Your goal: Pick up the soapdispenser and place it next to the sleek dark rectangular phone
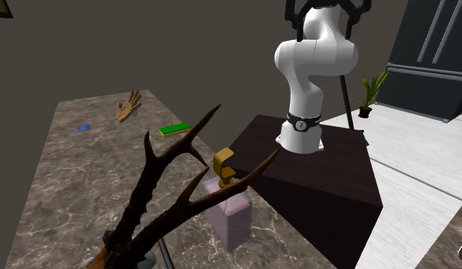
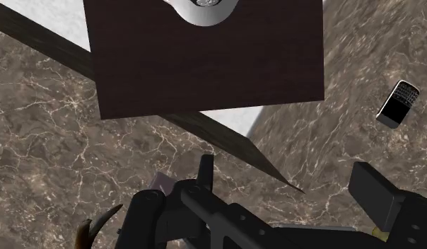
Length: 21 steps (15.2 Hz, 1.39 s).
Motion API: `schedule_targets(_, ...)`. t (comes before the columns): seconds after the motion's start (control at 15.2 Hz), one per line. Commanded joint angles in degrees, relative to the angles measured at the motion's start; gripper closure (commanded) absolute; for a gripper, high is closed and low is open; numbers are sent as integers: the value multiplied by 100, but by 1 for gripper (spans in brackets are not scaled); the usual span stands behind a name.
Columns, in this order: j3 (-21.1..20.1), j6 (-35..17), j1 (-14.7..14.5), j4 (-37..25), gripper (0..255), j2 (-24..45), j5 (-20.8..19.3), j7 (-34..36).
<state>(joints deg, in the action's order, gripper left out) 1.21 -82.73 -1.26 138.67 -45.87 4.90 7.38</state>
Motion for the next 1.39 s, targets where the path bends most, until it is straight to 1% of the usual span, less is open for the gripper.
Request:
schedule_targets(0.0, 0, 0, 0, 0, 0, 0, 0, 0)
schedule_targets(0.33, 412, -938, 7, 744, 0, 45, -467, -897)
schedule_targets(0.66, 872, -2013, 41, 1282, 0, 400, -911, -1760)
schedule_targets(1.06, 1467, -3464, 42, 1598, 0, 1282, -1327, -2778)
schedule_targets(1.32, 1881, -4473, -46, 1589, 0, 2123, -1440, -3485)
